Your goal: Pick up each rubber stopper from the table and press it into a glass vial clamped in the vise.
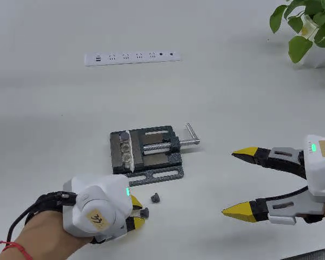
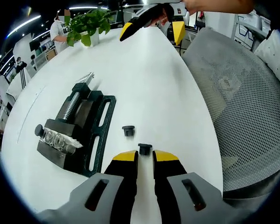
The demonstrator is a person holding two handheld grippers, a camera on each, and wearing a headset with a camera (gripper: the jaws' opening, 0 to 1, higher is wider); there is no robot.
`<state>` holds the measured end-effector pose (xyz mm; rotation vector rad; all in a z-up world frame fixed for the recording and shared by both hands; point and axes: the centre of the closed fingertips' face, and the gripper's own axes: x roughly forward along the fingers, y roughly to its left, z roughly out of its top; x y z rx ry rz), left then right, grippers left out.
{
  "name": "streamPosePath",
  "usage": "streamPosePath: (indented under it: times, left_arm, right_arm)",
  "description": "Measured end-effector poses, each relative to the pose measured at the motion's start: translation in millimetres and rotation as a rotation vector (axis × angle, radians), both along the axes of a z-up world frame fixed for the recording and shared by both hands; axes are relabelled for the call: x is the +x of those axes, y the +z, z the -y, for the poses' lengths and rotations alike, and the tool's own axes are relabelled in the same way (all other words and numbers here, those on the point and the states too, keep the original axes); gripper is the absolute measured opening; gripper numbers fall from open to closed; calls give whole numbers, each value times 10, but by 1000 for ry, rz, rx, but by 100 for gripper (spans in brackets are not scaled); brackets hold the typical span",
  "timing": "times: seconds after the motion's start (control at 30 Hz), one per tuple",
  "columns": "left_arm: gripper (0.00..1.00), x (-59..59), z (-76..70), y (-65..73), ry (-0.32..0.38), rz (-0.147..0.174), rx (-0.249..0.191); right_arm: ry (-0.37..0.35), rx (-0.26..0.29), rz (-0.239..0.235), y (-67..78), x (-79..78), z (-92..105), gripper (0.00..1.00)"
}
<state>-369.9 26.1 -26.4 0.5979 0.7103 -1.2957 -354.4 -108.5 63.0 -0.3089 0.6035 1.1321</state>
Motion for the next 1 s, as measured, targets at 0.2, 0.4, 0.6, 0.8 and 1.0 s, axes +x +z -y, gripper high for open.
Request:
streamPosePath:
  times: [0.2, 0.4, 0.6, 0.8, 1.0]
  left_arm:
    - [6, 10, 13, -14, -1, -1, 0]
    - [6, 16, 10, -24, 0, -1, 5]
    - [6, 21, 9, -25, 5, -2, 0]
    - [5, 25, 0, -33, 4, 4, -7]
    - [5, 33, 45, 59, 22, 1, -51]
  right_arm:
    - [-5, 1, -2, 0, 1, 2, 68]
    - [-4, 4, 0, 7, 0, -14, 67]
    - [-1, 6, -2, 12, 5, -48, 66]
    - [5, 12, -4, 17, 2, -94, 66]
    - [14, 15, -4, 53, 5, -147, 65]
